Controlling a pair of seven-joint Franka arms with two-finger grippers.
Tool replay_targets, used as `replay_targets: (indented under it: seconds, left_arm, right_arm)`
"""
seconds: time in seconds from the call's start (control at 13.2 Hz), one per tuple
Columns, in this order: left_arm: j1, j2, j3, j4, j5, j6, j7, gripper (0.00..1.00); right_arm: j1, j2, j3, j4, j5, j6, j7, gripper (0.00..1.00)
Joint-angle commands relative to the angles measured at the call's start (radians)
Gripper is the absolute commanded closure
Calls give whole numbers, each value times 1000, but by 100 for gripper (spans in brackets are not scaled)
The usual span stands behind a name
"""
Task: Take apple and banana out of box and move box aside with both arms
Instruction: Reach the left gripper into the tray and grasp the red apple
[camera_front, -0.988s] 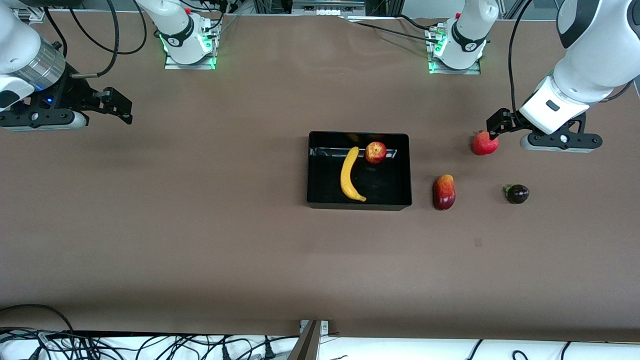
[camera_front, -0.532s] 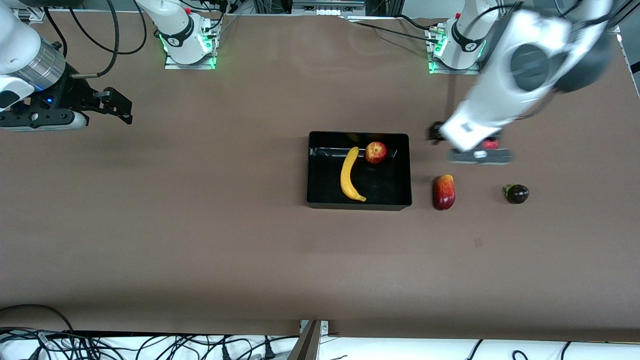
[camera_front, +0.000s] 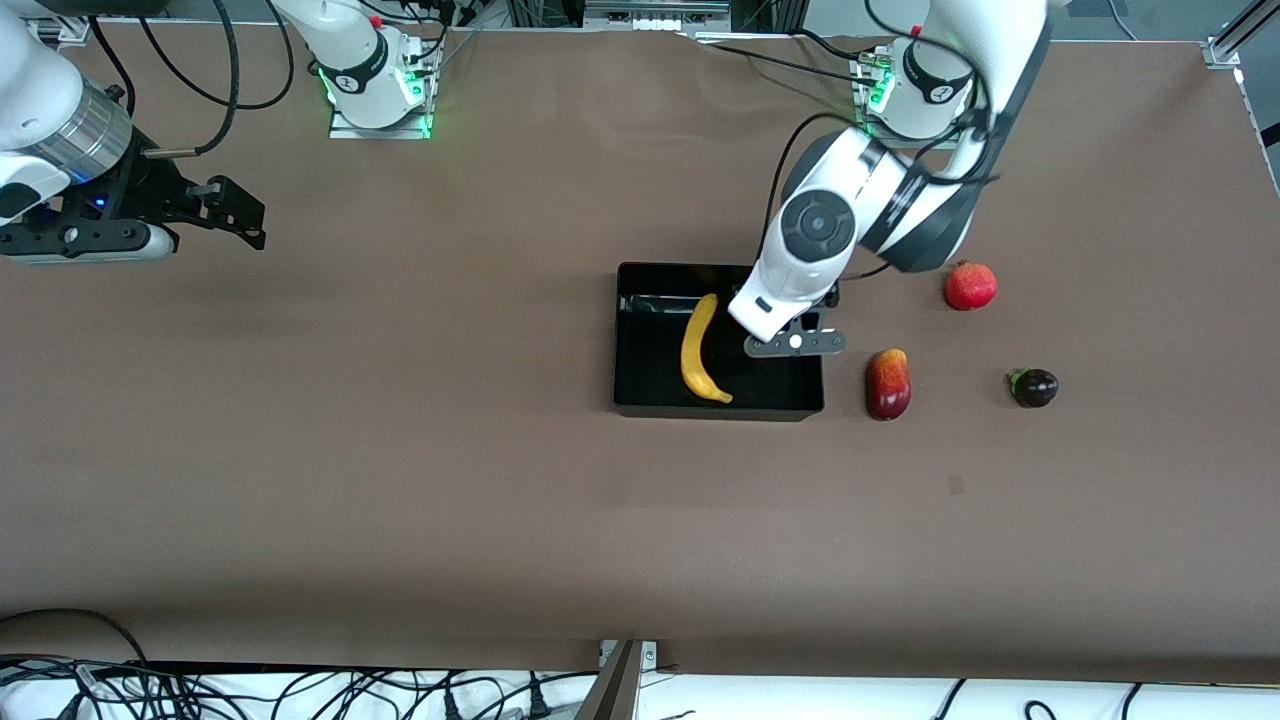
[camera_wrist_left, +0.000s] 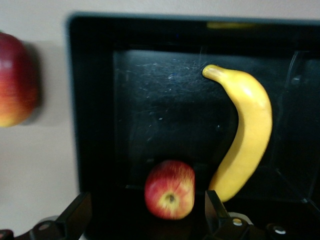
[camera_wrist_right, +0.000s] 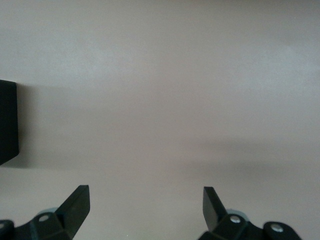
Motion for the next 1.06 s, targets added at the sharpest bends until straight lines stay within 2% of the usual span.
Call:
replay_targets:
  seconds: [0.0, 0.23, 0.38, 0.46, 0.53, 0.61, 0.68, 0.76, 0.84, 0.99]
  left_arm:
    - [7, -17, -28, -163, -9, 192, -4, 0]
    - [6, 3, -49, -258, -12, 352, -13, 0]
    - [-3, 23, -51, -271, -12, 365, -13, 0]
    - [-5, 27, -52, -278, -11, 362, -13, 30]
    - [-4, 27, -60, -278, -12, 356, -5, 70]
    - [6, 24, -60, -277, -12, 346, -1, 88]
    - [9, 14, -62, -268, -12, 330, -2, 97]
    - [15, -14, -62, -245, -12, 299, -2, 97]
    - [19, -46, -60, -214, -12, 218, 1, 96]
    - [47, -92, -60, -98, -11, -27, 21, 95]
  right_arm:
    - [6, 9, -4, 22, 1, -5, 1, 0]
    - [8, 9, -3, 22, 1, -5, 1, 0]
    - [8, 9, -3, 22, 1, -5, 1, 0]
    - [8, 9, -3, 22, 1, -5, 1, 0]
    - [8, 9, -3, 22, 1, -5, 1, 0]
    - [8, 9, -3, 22, 1, -7, 1, 0]
    - [8, 9, -3, 22, 1, -7, 1, 0]
    - [8, 9, -3, 22, 1, -7, -1, 0]
    - [8, 9, -3, 22, 1, -7, -1, 0]
    - [8, 9, -3, 22, 1, -7, -1, 0]
